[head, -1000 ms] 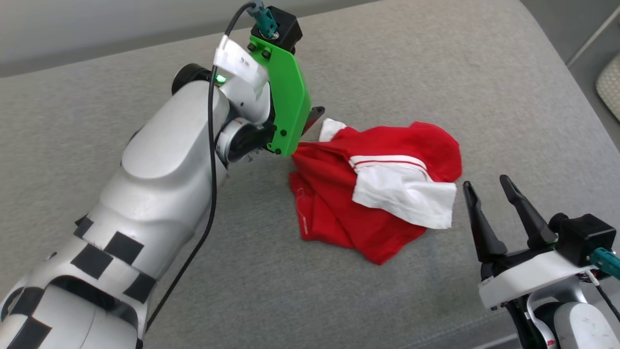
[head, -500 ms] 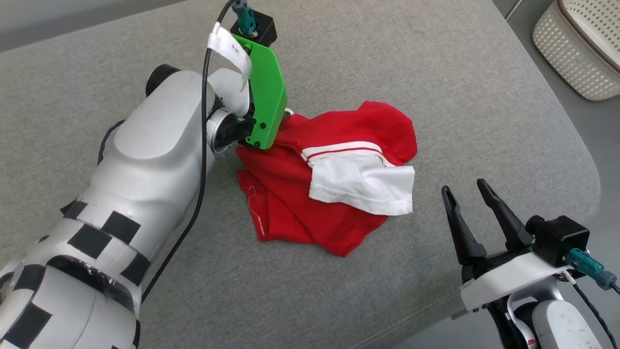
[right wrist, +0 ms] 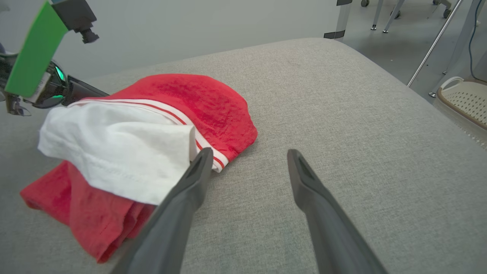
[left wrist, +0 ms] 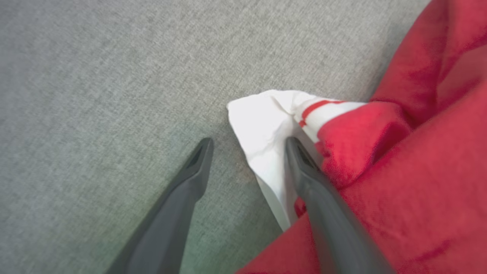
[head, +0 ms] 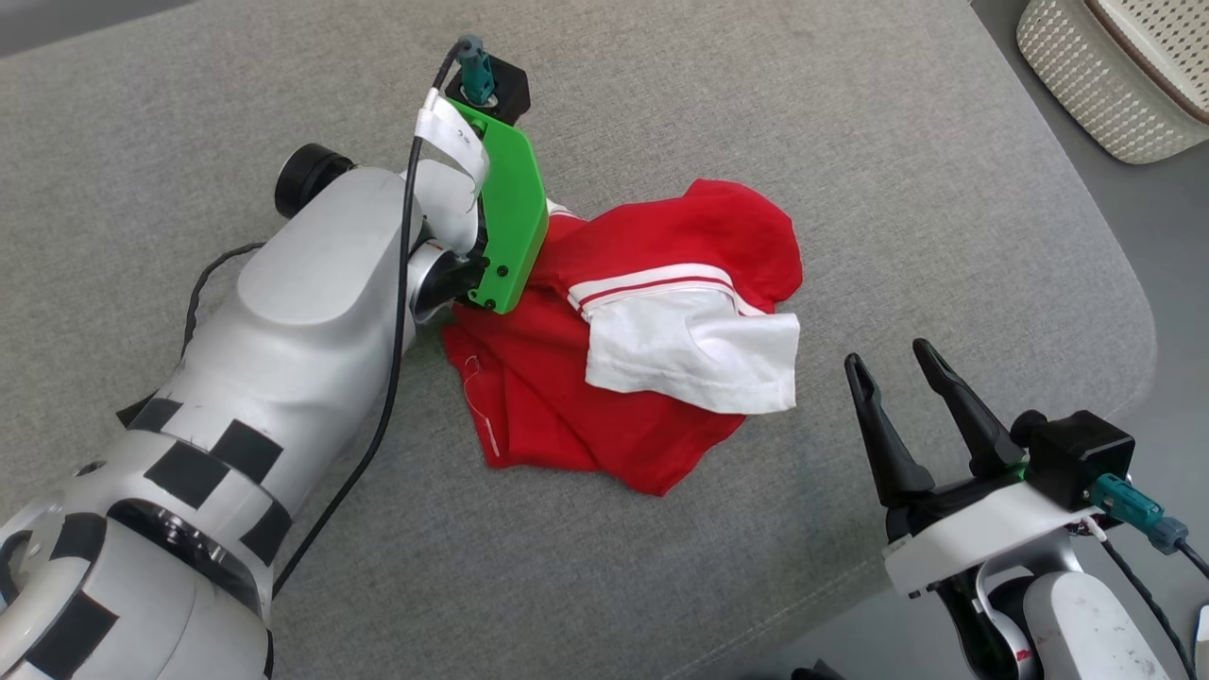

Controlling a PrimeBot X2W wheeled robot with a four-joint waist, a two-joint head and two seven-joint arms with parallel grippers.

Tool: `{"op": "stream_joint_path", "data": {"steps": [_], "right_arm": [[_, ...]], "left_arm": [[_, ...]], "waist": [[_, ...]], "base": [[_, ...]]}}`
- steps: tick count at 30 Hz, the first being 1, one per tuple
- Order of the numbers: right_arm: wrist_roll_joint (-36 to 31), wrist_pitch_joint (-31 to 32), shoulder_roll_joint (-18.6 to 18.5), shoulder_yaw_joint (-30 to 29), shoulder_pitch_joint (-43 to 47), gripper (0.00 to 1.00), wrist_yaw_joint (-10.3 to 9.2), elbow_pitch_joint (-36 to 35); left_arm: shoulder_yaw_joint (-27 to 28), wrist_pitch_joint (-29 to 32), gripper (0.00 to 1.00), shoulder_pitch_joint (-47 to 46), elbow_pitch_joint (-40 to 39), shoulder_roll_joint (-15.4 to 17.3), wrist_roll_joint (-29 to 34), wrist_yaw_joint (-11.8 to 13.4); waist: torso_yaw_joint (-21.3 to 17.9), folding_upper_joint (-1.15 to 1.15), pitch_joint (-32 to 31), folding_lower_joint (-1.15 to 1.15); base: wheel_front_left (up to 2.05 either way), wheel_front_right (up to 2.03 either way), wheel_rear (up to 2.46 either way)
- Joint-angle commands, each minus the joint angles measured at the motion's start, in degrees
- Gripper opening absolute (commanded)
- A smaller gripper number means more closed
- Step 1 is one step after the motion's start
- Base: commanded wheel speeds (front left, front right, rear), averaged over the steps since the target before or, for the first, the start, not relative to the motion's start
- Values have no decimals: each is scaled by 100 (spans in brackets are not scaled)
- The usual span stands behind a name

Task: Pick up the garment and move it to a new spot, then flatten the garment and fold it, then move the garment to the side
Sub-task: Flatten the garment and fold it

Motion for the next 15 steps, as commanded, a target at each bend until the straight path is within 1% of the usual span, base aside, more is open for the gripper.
{"op": "stream_joint_path", "data": {"steps": [1,2,4,8,15], "right_arm": [[35,-58,31,16,-127,100,-4,14],[37,-67,37,14,-143,100,-4,17],[39,-89,49,12,-179,100,-4,25],[22,-112,36,-44,-196,100,-4,64],[-67,-32,-58,-180,-168,100,-4,2]], "left_arm": [[-80,4,20,33,62,34,-98,-16],[-98,-12,0,39,65,38,-135,-16],[-105,-105,0,38,82,68,-215,-16],[-54,-515,0,-1,120,133,-321,-16],[301,-1460,0,-189,117,245,-648,-16]], "waist": [[3,0,40,0],[9,0,58,0],[22,0,85,0],[119,0,50,0],[534,0,-281,0]], "base": [[0,0,0],[0,0,0],[0,0,0],[0,0,0],[0,0,0]]}}
